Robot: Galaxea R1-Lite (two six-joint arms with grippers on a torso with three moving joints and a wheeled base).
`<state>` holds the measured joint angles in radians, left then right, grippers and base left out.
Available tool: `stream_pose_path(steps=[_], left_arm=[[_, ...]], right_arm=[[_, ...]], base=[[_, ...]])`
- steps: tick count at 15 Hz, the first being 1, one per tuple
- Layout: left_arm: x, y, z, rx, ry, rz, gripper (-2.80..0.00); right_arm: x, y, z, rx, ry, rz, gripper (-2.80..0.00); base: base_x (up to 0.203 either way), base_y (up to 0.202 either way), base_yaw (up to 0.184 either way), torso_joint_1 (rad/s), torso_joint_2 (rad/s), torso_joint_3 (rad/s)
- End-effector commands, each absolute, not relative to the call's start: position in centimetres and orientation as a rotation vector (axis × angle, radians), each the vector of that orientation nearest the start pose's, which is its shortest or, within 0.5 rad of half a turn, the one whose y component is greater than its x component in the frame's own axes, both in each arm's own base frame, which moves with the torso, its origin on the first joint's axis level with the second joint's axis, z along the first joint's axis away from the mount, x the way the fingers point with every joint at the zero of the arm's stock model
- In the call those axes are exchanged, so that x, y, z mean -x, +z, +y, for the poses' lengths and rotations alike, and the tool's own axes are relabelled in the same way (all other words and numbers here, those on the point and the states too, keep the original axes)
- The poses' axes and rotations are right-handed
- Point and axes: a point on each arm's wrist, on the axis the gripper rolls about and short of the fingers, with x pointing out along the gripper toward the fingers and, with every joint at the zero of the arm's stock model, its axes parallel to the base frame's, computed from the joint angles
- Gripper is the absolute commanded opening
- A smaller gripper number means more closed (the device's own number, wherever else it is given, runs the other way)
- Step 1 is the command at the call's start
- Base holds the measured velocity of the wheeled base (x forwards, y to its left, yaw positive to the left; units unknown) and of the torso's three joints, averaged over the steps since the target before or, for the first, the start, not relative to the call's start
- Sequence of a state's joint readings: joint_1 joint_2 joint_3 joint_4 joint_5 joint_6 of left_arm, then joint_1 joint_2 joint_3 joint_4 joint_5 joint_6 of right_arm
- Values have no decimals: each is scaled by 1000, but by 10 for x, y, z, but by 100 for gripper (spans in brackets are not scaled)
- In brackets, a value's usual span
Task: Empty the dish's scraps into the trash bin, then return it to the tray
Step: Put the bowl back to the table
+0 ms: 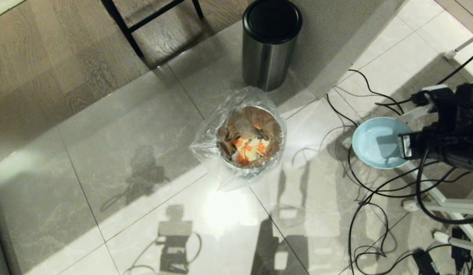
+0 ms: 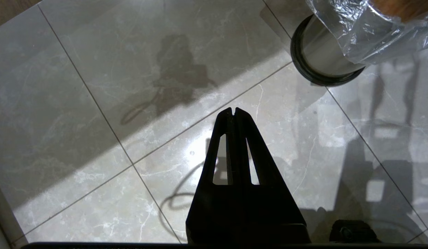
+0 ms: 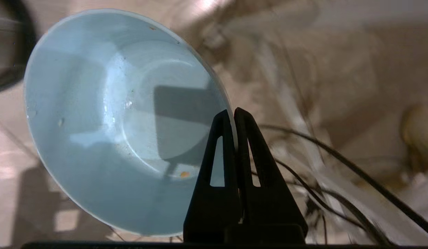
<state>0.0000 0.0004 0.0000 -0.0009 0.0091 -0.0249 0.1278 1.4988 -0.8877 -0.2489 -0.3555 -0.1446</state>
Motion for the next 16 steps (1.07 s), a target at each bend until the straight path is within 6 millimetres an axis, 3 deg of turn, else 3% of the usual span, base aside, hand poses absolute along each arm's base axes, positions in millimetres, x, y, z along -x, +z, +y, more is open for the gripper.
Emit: stream_pose_path(steps=[1,5,11,16], left_arm=[[23,76,0,25,9,0,-280],[23,76,0,25,9,0,-280],[23,76,0,26,9,0,-280],[23,76,0,26,9,-1,-280]], right_arm=[[-249,224,12,209,-254,361,-280],[-240,208,1,192,-315,350,-280],[-225,168,-7,188,-342,452,-280],[-193,139,-7,204,-338,526,-280]], base=[[0,0,0,0,0,0],[0,0,0,0,0,0],[0,0,0,0,0,0],[0,0,0,0,0,0]])
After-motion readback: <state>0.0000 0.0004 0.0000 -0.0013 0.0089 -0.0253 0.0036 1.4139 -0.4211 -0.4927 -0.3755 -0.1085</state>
